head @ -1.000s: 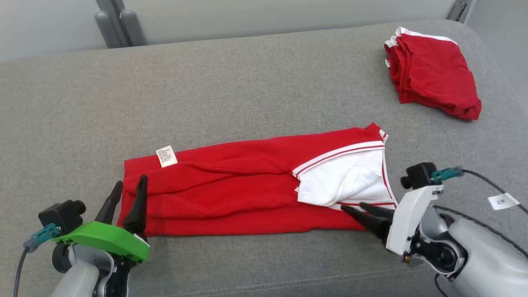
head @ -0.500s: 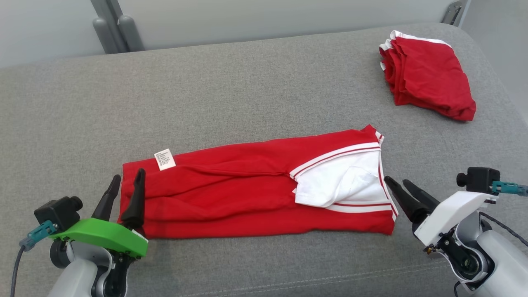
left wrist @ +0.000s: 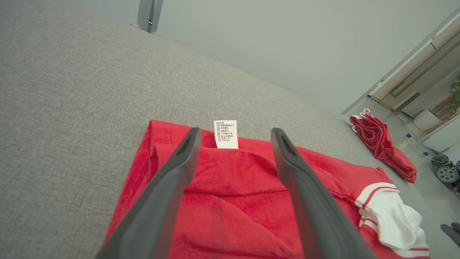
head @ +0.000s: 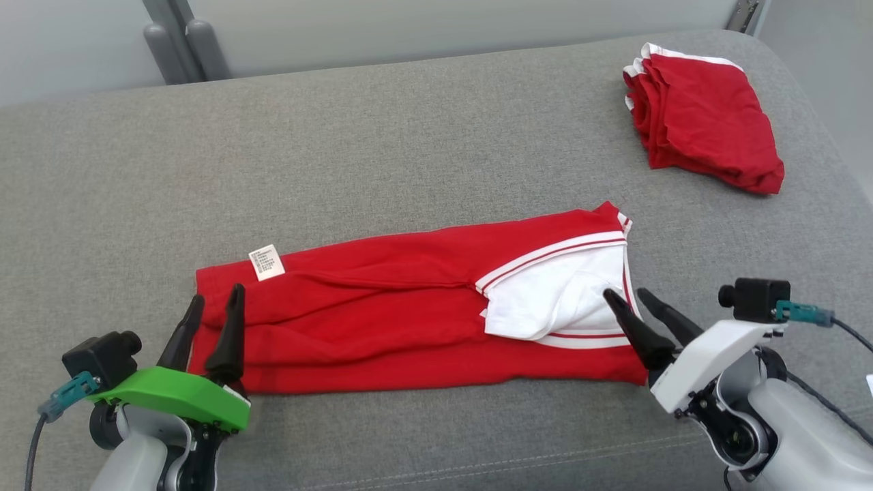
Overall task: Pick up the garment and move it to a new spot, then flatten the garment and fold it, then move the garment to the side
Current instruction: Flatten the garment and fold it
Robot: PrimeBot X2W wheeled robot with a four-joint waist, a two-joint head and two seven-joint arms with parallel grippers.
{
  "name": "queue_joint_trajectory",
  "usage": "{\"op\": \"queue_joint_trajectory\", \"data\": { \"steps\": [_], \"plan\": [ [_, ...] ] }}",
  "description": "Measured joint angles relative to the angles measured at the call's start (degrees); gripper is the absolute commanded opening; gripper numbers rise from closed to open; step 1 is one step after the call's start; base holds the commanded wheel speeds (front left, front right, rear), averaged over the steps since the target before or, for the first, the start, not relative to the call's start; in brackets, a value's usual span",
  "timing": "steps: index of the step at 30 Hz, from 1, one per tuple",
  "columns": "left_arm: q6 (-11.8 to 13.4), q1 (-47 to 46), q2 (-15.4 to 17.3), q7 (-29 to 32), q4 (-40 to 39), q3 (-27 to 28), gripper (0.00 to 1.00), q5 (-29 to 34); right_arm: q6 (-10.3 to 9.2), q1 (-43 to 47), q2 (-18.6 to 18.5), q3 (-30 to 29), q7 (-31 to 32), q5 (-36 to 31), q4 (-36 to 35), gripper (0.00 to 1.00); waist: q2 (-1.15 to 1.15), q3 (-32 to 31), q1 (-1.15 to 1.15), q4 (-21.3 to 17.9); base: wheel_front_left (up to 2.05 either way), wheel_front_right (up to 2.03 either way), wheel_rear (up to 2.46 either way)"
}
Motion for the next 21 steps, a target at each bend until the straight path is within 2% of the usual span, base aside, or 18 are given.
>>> {"op": "queue_joint_trajectory", "data": {
  "steps": [5,14,21],
  "plan": [
    [0.0,-0.01,-0.68,0.01,-0.2,-1.01,1.0,0.08,-1.12,-4.17,0.0,0.01,1.27,-0.98,2.15,1.0,0.0,0.31,0.0,0.63,0.0,0.0,0.0],
    [0.0,-0.01,-0.76,0.0,0.0,-0.92,1.0,0.08,-1.08,-9.22,2.36,4.26,8.51,-1.31,7.93,1.0,0.0,1.12,0.0,2.23,0.0,0.0,0.0],
    [0.0,-0.01,-0.77,0.0,0.16,-0.3,1.0,0.08,-0.7,-9.35,2.36,5.17,11.84,-0.44,9.36,1.0,0.0,1.05,0.0,2.54,0.0,0.0,0.0]
  ]
}}
